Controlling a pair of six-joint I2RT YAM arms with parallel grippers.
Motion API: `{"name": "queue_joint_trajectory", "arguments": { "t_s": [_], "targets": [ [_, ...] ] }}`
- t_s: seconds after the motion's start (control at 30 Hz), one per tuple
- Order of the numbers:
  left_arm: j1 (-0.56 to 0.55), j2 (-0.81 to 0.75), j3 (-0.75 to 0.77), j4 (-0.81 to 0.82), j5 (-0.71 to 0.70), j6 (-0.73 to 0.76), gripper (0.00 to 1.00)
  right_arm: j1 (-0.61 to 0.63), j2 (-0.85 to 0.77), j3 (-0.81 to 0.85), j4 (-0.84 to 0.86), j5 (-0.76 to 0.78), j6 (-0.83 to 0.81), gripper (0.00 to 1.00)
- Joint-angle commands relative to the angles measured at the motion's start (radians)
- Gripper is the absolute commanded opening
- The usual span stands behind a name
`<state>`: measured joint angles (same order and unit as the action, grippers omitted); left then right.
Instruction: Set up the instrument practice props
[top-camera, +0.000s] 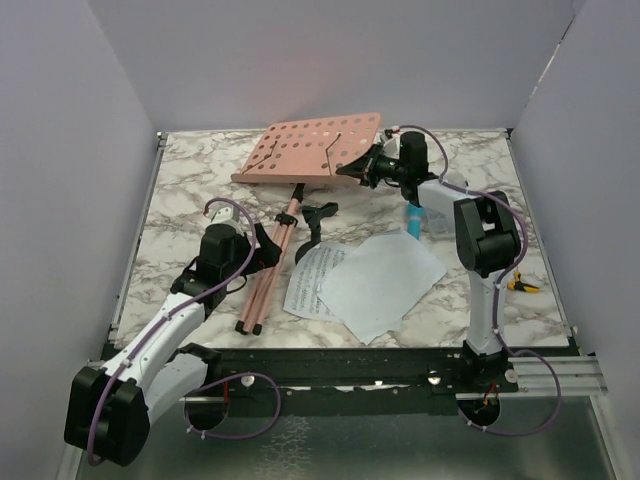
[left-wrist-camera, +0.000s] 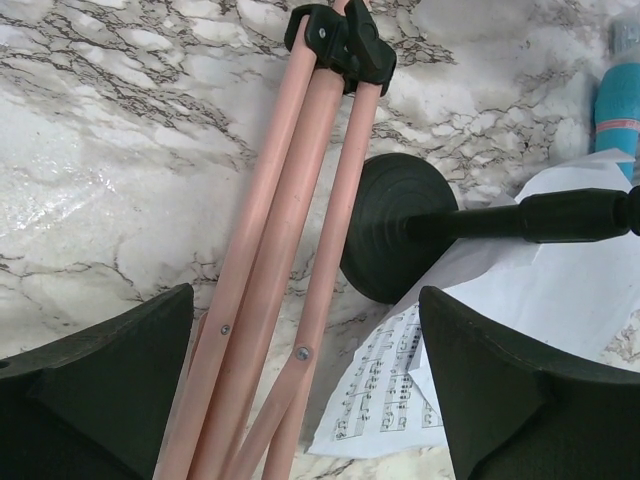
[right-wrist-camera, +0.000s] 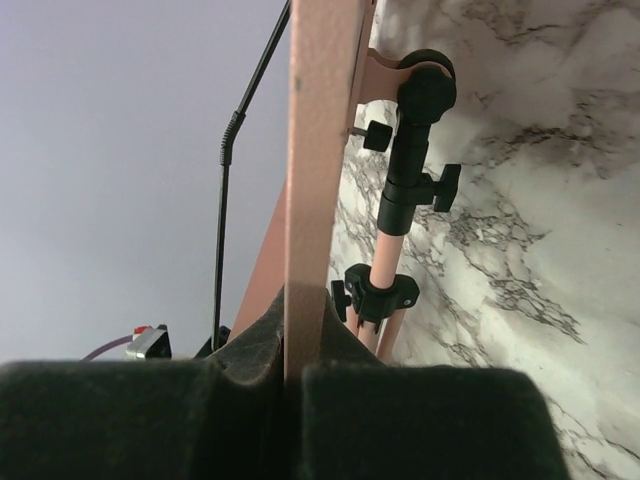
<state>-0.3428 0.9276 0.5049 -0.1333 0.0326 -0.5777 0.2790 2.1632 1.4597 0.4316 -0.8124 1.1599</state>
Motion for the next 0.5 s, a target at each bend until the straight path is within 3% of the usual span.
{"name": "queue_joint_trajectory", "arguments": {
  "t_s": [0.0, 0.47],
  "targets": [
    [-0.005, 0.006, 0.022, -0.020, -0.013, 0.018, 0.94, 0.052, -0.142, 0.126, 0.140, -0.049, -0.098, 0.00],
    [-0.005, 0.030, 0.019, -0.043, -0.066, 0.019, 0.91, 0.157, -0.260, 0.221, 0.023, -0.064, -0.215, 0.00]
  ]
}}
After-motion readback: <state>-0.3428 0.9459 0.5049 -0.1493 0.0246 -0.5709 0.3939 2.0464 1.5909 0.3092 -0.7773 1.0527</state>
